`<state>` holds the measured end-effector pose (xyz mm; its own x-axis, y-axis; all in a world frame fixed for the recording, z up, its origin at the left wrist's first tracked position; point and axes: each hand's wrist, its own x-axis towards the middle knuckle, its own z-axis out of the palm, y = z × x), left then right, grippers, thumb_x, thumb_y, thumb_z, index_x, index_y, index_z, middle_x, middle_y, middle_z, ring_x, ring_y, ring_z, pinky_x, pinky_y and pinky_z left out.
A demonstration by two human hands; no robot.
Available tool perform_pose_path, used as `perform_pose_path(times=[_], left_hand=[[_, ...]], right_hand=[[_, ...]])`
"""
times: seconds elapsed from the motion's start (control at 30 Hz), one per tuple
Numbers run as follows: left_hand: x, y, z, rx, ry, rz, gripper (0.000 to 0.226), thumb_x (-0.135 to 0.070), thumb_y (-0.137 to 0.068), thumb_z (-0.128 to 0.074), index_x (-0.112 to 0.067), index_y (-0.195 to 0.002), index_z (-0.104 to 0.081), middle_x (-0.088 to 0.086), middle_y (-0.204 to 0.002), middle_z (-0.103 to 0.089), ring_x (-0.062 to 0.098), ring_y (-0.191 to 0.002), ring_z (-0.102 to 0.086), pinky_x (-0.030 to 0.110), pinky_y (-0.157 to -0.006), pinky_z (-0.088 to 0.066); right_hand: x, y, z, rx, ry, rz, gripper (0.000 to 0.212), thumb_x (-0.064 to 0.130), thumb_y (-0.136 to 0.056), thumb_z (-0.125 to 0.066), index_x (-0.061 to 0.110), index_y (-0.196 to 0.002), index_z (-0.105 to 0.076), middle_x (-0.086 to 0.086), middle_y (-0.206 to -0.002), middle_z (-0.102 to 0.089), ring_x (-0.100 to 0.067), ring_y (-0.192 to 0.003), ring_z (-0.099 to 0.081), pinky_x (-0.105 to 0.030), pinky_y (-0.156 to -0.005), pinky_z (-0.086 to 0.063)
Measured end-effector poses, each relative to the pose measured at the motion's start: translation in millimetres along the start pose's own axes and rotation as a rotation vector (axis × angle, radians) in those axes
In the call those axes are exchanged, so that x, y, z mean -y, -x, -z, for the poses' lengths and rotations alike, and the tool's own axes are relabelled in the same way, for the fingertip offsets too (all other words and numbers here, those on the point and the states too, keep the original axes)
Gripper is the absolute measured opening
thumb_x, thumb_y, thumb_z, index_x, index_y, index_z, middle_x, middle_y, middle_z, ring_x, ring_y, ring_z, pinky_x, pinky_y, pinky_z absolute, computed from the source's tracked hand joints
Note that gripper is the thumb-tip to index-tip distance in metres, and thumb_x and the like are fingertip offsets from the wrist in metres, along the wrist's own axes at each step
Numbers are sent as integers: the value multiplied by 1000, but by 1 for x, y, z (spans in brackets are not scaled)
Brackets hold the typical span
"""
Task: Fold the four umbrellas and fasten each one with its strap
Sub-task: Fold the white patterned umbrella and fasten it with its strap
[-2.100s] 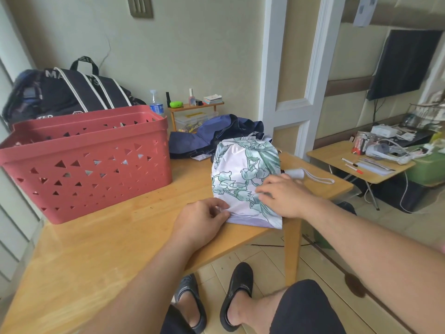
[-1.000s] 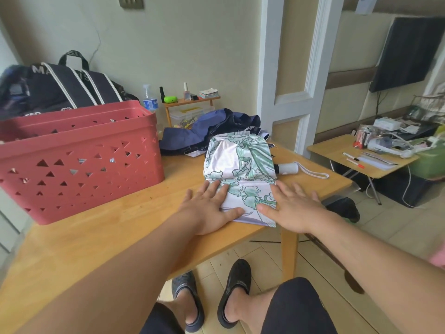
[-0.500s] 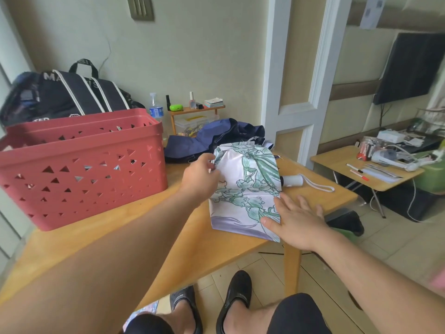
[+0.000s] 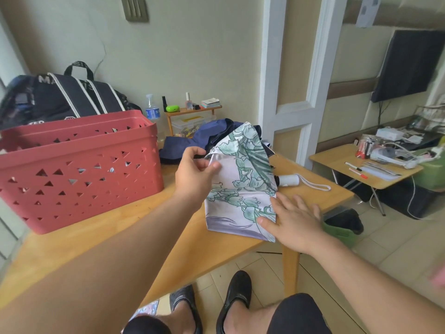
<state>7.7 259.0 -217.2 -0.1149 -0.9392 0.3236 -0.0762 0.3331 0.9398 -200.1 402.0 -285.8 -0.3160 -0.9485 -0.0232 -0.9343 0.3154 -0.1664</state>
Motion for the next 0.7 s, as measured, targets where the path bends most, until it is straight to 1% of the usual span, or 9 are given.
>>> perform_pose_path(times=[0.1, 0.17, 0.2, 0.27, 0.37, 0.47, 0.53, 0.6, 0.7], left_hand=[[8, 7, 7, -20, 36, -1, 31, -20, -91, -79, -35, -103, -55, -1, -90, -73, 13, -74, -62, 34, -69, -50], [10, 10, 8, -47, 58, 1, 29, -23, -90, -80, -34, -98, -54, -4, -90, -71, 13, -75, -61, 35, -73, -51], [9, 11, 8, -59, 66, 0, 28, -26, -89, -82, -32, -95, -55, -5, -89, -69, 12, -76, -61, 34, -74, -51], [10, 11, 6, -84, 56, -16, 25, -33, -87, -84, -29, -91, -59, -8, -88, -69, 11, -79, -62, 32, -77, -51], [9, 14, 3, -92, 40, -43, 19, -32, -85, -85, -27, -91, -68, -8, -90, -74, 9, -86, -68, 35, -83, -56], [9, 19, 2, -63, 23, -54, 16, -31, -87, -84, -29, -97, -72, -10, -91, -75, 7, -89, -70, 36, -85, -58], [12, 22, 2, -45, 9, -68, 17, -33, -88, -84, -30, -101, -74, -11, -92, -76, 7, -90, -70, 38, -86, -59], [14, 24, 4, -34, 10, -64, 19, -31, -88, -83, -30, -105, -74, -11, -92, -76, 6, -89, -71, 38, -87, -60], [13, 26, 7, -35, 24, -43, 21, -27, -90, -81, -31, -109, -73, -14, -89, -73, 0, -81, -67, 29, -84, -58]], right_hand=[[-3, 4, -2, -276, -301, 21, 65, 74, -96, -40, 35, -147, -52, 14, -160, -38, -21, -152, -30, -54, -120, -20], [-2, 6, 8, -548, -591, 69, 37, 52, -96, -61, 26, -122, -70, 9, -130, -61, -19, -129, -55, -36, -105, -38], [1, 7, 18, -651, -621, 102, 27, 41, -95, -68, 24, -115, -72, 8, -119, -61, -17, -119, -57, -29, -98, -39], [14, 4, 42, -732, -613, 178, 26, 30, -92, -72, 24, -118, -69, 9, -114, -57, -11, -110, -55, -26, -94, -40], [42, -4, 81, -625, -695, 245, 42, 38, -92, -71, 36, -131, -53, 10, -108, -62, -8, -97, -59, -28, -86, -47], [61, -19, 111, -394, -818, 152, 53, 48, -96, -65, 50, -142, -39, 6, -99, -69, -15, -94, -65, -33, -82, -49], [66, -31, 124, -290, -882, 116, 57, 50, -97, -64, 49, -148, -37, 3, -111, -69, -17, -100, -66, -33, -90, -52], [68, -42, 131, -230, -898, 119, 63, 49, -96, -66, 46, -152, -38, 10, -121, -64, -13, -103, -65, -35, -94, -53], [68, -52, 134, -243, -828, 80, 64, 44, -95, -68, 42, -153, -40, 13, -108, -61, -10, -93, -63, -33, -93, -53]])
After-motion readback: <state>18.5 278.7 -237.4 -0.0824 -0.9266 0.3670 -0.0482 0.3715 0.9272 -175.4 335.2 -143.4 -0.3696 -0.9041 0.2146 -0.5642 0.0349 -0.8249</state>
